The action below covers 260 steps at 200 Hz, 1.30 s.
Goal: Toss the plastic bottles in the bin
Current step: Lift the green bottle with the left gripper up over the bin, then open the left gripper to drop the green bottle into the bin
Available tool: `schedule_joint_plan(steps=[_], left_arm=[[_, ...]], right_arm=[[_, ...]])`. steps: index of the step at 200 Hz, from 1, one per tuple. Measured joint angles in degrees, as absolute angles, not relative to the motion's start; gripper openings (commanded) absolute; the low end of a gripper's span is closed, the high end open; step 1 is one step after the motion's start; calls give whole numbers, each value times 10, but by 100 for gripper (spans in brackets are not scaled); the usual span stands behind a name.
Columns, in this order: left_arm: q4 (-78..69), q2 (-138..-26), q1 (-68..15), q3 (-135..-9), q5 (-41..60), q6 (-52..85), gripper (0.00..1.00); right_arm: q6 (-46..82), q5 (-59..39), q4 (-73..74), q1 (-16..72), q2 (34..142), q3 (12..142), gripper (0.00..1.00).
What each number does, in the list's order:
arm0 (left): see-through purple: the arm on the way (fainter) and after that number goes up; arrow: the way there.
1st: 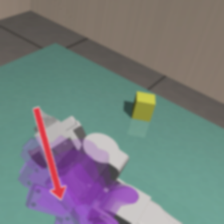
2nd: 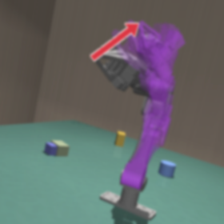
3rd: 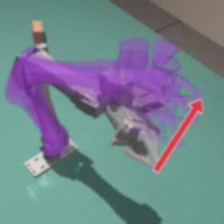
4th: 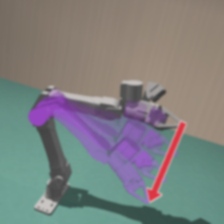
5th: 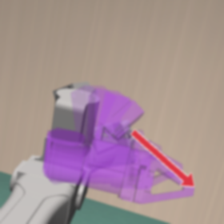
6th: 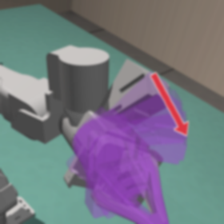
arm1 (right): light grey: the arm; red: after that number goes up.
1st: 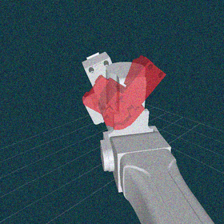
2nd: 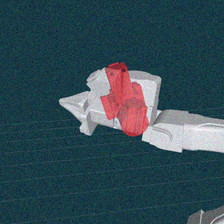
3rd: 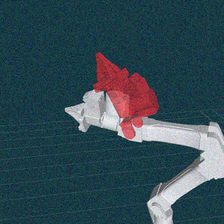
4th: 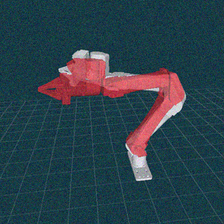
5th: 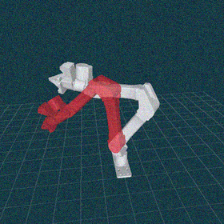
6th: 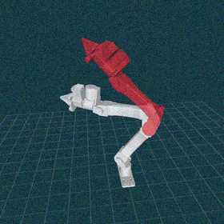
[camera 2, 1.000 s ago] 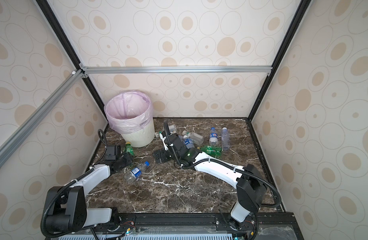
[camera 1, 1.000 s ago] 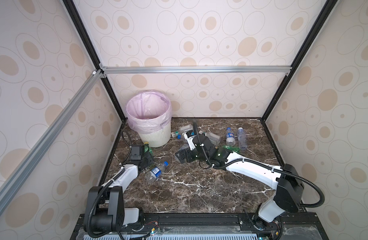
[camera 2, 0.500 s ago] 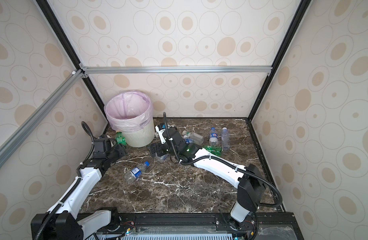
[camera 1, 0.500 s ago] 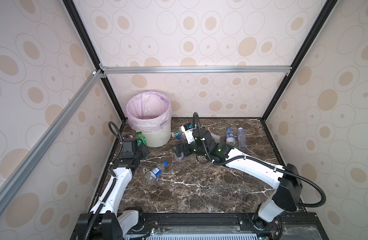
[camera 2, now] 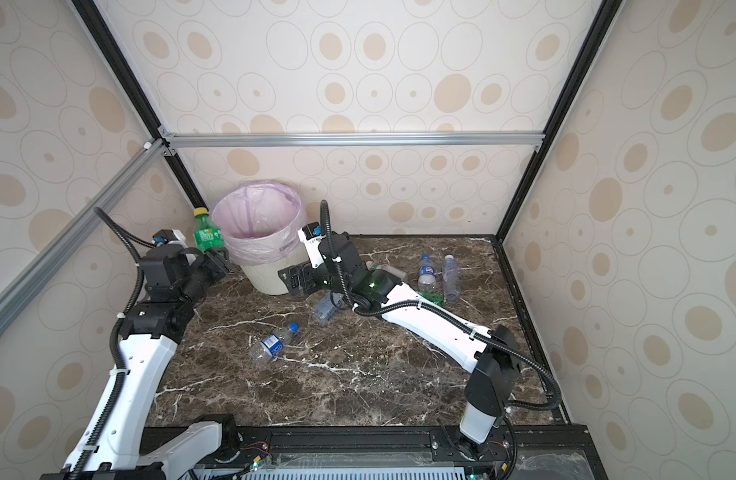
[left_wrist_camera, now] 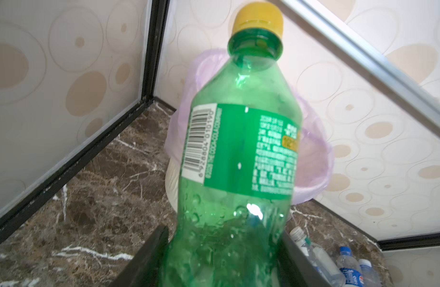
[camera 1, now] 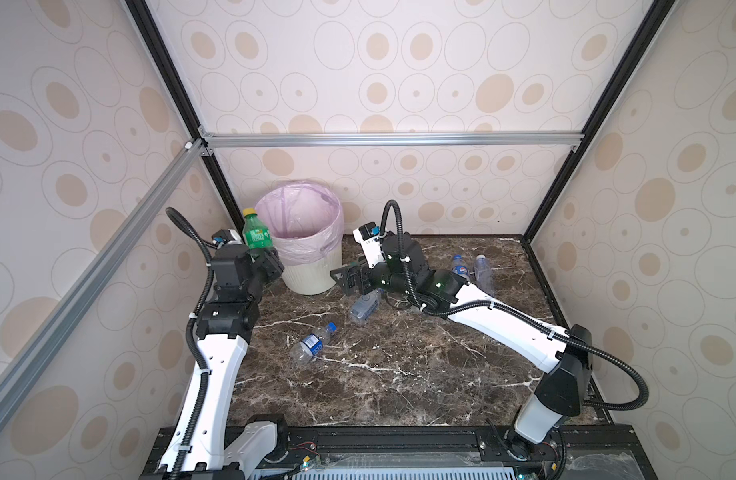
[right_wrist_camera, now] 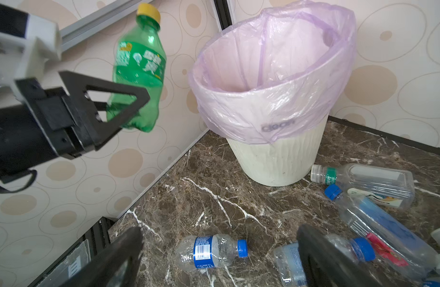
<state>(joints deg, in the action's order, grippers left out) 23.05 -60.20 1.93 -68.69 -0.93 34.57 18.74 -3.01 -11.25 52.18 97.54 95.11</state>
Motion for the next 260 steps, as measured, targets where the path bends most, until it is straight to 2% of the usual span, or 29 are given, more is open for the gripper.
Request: schedule_joint_plan(steps=[69,119,131,164,260], left_arm=[[221,-703,19,-924,18,345,54],[168,-746,9,-934,58,356,57],[168,-773,5,-935,76,355,64],[211,-863,-11,-960,104,328,99],[251,-812,-23,-962,107,290,99]], right_arm=[[174,-22,-129,522,977,969,100],[171,-6,-137,522,964,954,100],[171,-4,-138,522,962,950,100],[175,-1,-138,522,952,927,100],[190,-2,-137,522,951,916,100]])
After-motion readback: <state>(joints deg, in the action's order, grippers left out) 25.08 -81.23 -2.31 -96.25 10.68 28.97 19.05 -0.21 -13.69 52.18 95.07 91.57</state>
